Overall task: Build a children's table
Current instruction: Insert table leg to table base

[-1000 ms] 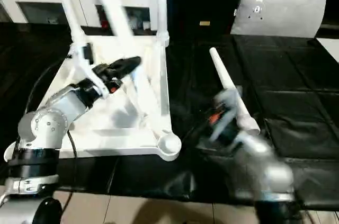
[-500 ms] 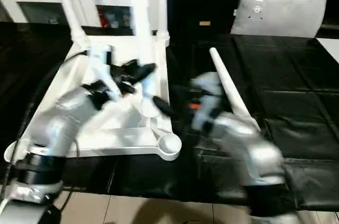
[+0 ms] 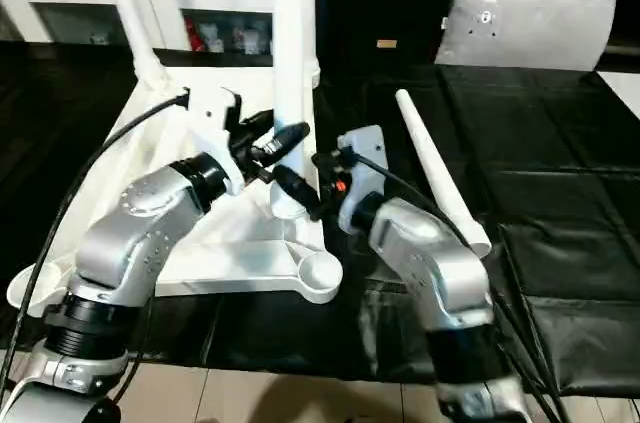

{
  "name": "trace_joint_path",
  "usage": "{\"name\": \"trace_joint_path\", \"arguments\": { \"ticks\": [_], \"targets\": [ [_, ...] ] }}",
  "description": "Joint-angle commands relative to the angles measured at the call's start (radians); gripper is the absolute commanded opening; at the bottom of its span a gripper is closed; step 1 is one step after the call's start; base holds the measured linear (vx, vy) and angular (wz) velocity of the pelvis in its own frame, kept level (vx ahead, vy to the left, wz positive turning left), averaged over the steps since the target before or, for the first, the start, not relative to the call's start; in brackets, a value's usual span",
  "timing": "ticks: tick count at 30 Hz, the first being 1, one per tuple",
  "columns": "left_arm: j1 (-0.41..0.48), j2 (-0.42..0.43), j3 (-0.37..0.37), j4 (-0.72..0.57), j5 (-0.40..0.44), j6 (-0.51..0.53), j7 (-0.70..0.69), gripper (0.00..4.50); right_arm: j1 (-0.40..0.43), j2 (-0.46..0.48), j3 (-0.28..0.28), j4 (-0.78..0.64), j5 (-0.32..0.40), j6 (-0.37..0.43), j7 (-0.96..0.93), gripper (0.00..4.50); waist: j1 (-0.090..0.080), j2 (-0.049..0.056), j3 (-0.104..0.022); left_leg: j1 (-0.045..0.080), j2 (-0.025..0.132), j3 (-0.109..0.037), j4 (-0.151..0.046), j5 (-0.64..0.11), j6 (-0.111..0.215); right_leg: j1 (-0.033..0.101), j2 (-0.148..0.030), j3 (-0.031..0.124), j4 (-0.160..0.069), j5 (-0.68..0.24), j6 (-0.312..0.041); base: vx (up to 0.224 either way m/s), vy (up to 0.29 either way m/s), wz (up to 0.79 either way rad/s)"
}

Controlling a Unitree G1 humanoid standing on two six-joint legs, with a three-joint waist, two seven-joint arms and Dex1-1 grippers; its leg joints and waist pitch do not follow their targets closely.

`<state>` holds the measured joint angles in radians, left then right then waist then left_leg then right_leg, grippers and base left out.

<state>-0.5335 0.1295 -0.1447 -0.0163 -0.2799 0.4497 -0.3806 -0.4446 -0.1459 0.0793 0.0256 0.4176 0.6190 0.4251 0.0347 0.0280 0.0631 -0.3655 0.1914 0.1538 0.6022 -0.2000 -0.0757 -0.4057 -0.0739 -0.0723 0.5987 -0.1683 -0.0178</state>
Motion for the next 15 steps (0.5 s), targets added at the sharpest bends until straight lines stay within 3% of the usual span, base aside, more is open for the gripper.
{"name": "trace_joint_path", "arguments": {
  "ticks": [1,8,10,13,14,15],
  "targets": [
    [-0.004,-0.001,-0.011,-0.030,0.008,-0.017,-0.009,1.95,-0.020,0.002,-0.004,0.020,-0.013,-0.007,-0.001,2.91,0.002,-0.008,-0.080,-0.003,0.020,0.006,-0.059,-0.060,0.025,0.066,-0.052,0.044,-0.057,-0.158,-0.175,0.000,0.000,0.00],
    [-0.005,0.002,-0.031,-0.025,0.030,-0.033,-0.024,1.95,-0.040,0.009,0.001,0.046,-0.005,0.004,0.023,2.36,0.002,-0.009,-0.079,-0.003,0.020,0.006,-0.060,-0.077,0.022,0.066,-0.052,0.044,-0.060,-0.183,-0.170,0.000,0.000,0.00],
    [-0.007,0.004,-0.035,-0.019,0.038,-0.039,-0.027,1.95,-0.041,0.006,-0.001,0.052,-0.005,0.002,0.026,2.14,0.001,-0.016,-0.080,-0.003,0.020,0.007,-0.060,-0.072,0.023,0.066,-0.051,0.045,-0.060,-0.183,-0.169,0.000,0.000,0.00],
    [-0.015,0.008,-0.038,-0.010,0.051,-0.049,-0.029,1.95,-0.046,0.001,-0.006,0.062,-0.002,0.004,0.036,2.02,0.001,-0.014,-0.079,-0.003,0.020,0.008,-0.059,-0.067,0.028,0.065,-0.051,0.045,-0.059,-0.181,-0.170,0.000,0.000,0.00],
    [-0.018,0.010,-0.039,-0.007,0.056,-0.054,-0.028,1.95,-0.048,0.000,-0.007,0.064,-0.002,0.007,0.039,1.97,0.000,-0.021,-0.080,-0.004,0.020,0.008,-0.059,-0.062,0.030,0.067,-0.052,0.045,-0.056,-0.179,-0.170,0.000,0.000,0.00],
    [-0.019,0.011,-0.039,-0.006,0.059,-0.057,-0.028,1.95,-0.048,-0.001,-0.007,0.064,-0.003,0.008,0.041,1.94,0.001,-0.018,-0.079,-0.004,0.020,0.008,-0.058,-0.061,0.031,0.066,-0.052,0.045,-0.058,-0.185,-0.169,0.000,0.000,0.00]
  ]
}}
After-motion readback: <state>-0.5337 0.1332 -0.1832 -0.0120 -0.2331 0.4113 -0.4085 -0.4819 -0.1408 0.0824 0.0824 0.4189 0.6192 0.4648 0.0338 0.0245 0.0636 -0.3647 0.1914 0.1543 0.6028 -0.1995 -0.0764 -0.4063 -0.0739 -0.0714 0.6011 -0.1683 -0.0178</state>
